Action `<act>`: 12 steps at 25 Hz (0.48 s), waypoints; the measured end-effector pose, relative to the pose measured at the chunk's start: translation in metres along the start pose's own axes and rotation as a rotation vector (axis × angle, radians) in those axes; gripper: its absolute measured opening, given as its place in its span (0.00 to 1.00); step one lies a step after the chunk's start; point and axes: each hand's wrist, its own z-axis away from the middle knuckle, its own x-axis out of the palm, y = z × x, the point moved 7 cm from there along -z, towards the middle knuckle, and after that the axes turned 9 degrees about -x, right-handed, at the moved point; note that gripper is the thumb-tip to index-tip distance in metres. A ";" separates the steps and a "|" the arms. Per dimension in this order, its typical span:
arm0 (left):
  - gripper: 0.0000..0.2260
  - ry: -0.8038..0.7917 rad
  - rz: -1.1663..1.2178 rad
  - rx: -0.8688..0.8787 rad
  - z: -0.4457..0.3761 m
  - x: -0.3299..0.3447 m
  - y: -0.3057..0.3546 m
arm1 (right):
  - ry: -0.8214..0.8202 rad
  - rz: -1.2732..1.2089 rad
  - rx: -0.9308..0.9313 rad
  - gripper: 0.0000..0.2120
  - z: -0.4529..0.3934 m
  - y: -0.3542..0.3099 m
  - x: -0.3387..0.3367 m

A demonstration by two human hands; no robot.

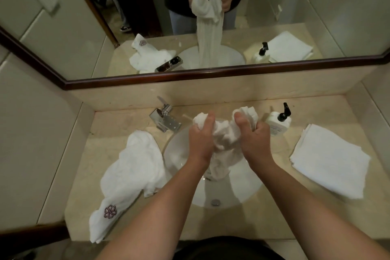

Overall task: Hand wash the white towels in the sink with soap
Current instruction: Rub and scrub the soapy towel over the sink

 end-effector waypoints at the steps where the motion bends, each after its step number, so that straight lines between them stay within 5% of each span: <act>1: 0.12 0.008 0.003 0.002 0.000 0.000 0.003 | 0.001 -0.003 -0.007 0.17 0.001 -0.003 0.002; 7: 0.07 0.070 0.011 0.052 -0.005 -0.005 0.012 | 0.097 -0.020 0.084 0.12 0.006 -0.007 0.005; 12: 0.18 -0.031 0.044 -0.082 0.002 0.022 -0.005 | 0.102 0.072 0.075 0.18 0.024 -0.004 0.029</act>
